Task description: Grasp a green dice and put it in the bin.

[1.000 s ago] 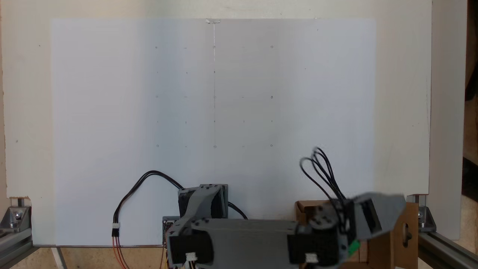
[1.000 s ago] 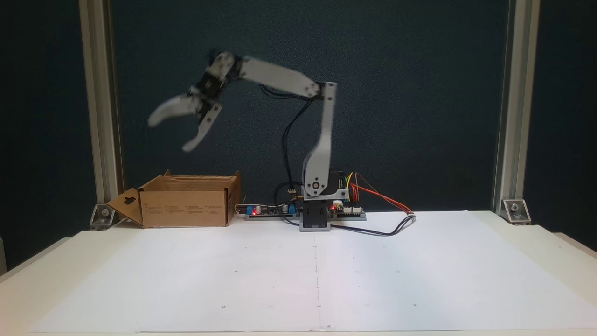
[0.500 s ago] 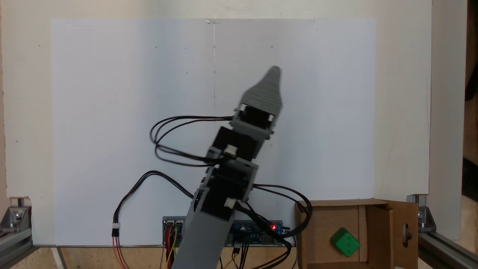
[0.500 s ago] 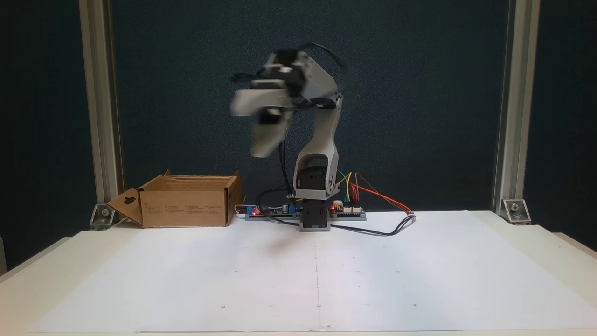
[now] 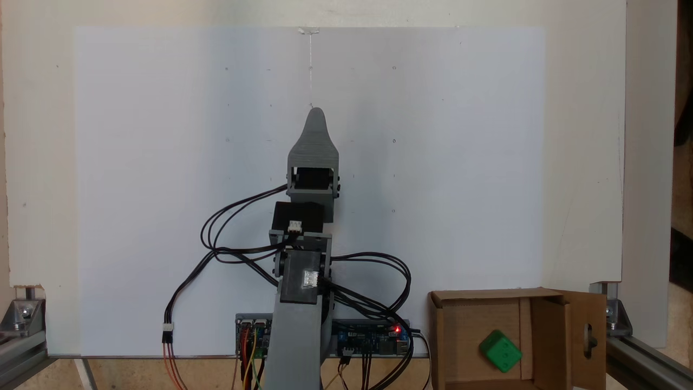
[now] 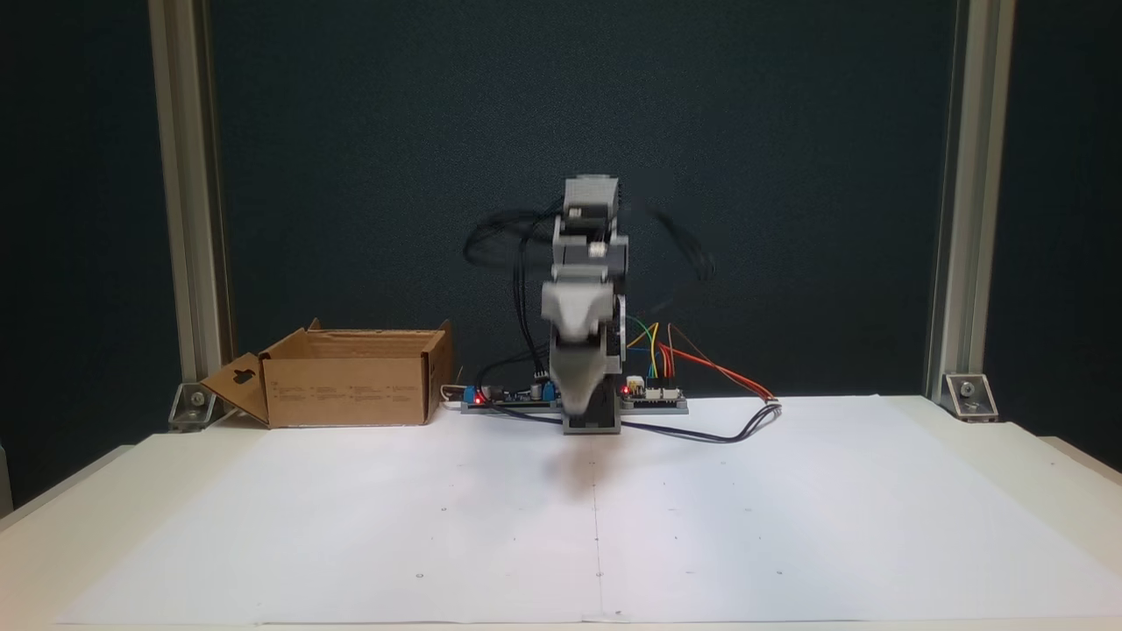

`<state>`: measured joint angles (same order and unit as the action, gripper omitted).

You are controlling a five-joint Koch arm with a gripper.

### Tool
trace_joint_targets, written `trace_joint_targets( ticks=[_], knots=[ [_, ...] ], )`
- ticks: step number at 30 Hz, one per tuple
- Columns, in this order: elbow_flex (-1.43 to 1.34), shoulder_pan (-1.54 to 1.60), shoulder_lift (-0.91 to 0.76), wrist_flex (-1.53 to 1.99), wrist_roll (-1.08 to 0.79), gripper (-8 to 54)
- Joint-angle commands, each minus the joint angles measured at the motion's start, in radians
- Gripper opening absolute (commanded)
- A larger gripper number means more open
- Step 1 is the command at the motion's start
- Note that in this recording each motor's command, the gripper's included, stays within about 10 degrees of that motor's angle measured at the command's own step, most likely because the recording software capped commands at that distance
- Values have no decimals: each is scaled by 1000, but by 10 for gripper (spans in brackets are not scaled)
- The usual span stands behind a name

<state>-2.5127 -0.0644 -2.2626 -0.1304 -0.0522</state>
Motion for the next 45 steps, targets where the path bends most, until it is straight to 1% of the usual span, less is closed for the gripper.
trace_joint_targets(
  ticks=[1,6,16,27,45],
  knots=[
    [-37,-25,-110,-161,32,449],
    [-225,-57,-110,-379,34,441],
    [-284,-54,-109,-794,38,440],
    [-445,-46,-107,-1233,41,441],
    [-598,-29,-107,-1399,43,445]
  ],
)
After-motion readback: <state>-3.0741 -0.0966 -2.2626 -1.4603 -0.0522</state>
